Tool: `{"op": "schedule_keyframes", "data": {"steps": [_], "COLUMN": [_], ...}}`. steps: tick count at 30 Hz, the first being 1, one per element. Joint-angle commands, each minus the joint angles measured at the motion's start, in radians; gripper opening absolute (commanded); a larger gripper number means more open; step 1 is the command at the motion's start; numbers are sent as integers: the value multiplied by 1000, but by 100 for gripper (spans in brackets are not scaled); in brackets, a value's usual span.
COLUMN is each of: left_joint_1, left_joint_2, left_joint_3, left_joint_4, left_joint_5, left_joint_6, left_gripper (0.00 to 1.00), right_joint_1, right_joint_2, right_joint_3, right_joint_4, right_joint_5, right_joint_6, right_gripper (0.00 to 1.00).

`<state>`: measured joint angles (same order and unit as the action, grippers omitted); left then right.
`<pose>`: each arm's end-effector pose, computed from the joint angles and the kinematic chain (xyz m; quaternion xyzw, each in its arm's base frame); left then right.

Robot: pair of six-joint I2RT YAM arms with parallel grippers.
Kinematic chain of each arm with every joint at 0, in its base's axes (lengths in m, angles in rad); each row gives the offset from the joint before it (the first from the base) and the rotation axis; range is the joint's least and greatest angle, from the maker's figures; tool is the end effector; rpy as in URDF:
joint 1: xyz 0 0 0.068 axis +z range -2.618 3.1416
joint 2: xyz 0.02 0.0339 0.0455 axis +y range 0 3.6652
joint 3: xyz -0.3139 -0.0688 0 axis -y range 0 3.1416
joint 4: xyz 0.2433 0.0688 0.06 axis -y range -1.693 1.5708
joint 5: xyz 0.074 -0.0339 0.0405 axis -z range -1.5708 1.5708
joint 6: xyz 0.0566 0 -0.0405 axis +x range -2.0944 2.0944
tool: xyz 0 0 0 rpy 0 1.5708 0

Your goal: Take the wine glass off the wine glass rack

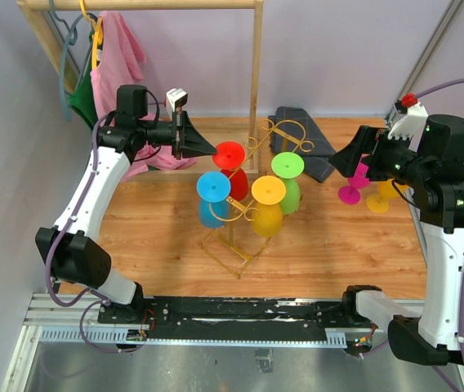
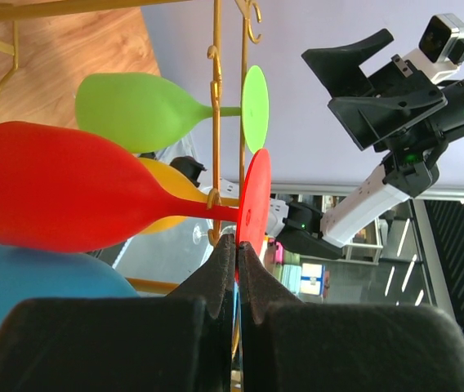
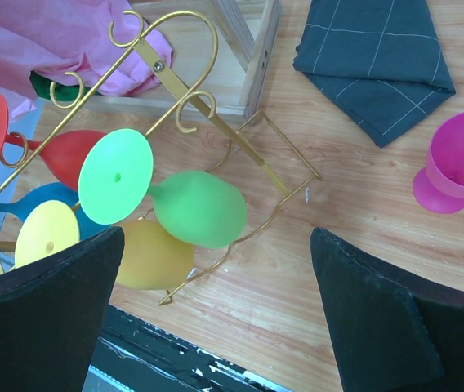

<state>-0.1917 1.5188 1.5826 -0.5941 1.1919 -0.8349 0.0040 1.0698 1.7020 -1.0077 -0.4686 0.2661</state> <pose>0.3086 -0.1135 0.4543 0.0377 0.7695 -0.6263 0.1192 0.1458 0.0261 0.5353 -0.0244 0.8143 0.2639 0.5165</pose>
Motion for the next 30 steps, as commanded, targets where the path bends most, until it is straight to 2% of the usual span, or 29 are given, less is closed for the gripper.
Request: {"op": "schedule_keyframes", "data": {"steps": [1, 17, 26, 30], "left_joint_1": [11, 34, 88, 112], "left_joint_2": [-42, -10, 48, 121], "left_joint_3": [-20, 5, 73, 178], "left_joint_4": [-7, 19, 39, 17], "left_joint_5": [28, 30, 44, 45], "left_joint_6": [4, -4, 15, 85], "left_gripper": [0, 0, 0, 0], "right_joint_1": [-10, -11, -11, -10], "right_joint_2": [-18, -34, -31, -23], "right_joint_3": [-8, -8, -3, 10], "right_joint_4": [18, 14, 13, 13], "right_joint_5": [-10, -12, -13, -19], "right_joint_6": [-1, 5, 4, 7], "right_gripper": [99, 99, 99, 99]}}
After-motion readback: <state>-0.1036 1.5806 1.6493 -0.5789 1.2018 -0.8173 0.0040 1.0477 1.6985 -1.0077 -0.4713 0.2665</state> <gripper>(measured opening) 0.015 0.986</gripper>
